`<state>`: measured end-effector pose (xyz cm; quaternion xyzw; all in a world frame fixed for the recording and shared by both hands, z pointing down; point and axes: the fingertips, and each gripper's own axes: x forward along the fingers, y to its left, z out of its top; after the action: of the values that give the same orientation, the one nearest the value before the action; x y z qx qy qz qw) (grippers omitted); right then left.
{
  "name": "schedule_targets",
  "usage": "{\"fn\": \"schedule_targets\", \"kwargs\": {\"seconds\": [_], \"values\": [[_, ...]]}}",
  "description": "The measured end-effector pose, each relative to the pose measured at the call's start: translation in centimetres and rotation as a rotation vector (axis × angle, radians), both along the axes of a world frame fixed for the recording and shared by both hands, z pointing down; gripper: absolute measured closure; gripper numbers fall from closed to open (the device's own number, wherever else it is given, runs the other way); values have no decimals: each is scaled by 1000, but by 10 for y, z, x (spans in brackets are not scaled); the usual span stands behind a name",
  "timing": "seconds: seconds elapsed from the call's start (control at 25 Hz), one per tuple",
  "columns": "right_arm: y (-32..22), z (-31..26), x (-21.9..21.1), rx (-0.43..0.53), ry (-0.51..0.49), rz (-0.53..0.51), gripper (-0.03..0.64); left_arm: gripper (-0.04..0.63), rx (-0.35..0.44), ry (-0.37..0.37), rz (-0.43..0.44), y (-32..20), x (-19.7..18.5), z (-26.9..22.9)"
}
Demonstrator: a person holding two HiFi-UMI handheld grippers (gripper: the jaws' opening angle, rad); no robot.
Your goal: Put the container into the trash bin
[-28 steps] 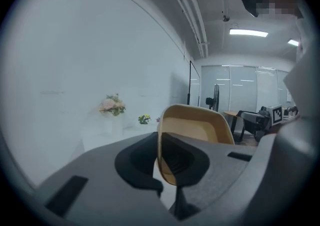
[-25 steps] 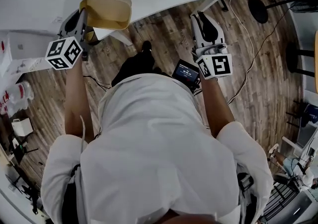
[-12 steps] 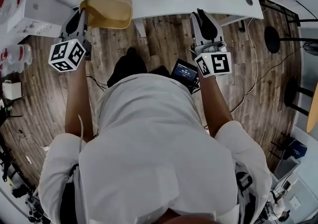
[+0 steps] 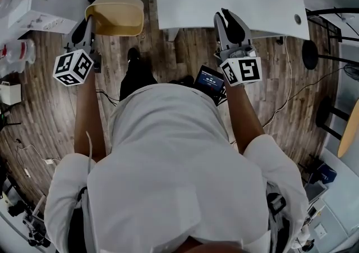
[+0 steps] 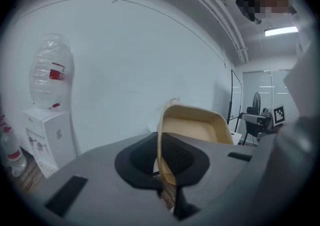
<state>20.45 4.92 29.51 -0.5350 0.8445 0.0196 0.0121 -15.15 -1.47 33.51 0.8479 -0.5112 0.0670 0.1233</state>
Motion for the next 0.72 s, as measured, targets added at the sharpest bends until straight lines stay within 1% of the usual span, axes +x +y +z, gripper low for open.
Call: {"fn": "schedule_targets", "kwargs": {"seconds": [0.32, 0.52, 0.72], "values": [[-86, 15, -106, -49, 0, -2, 525, 571, -78, 22, 14, -87, -97, 39], [-124, 20, -154, -83, 3, 32, 525, 571, -132, 29, 50, -138, -140, 57], [-149, 37, -198, -119, 6, 53, 525, 571, -215, 39, 76, -171, -174, 91]]}}
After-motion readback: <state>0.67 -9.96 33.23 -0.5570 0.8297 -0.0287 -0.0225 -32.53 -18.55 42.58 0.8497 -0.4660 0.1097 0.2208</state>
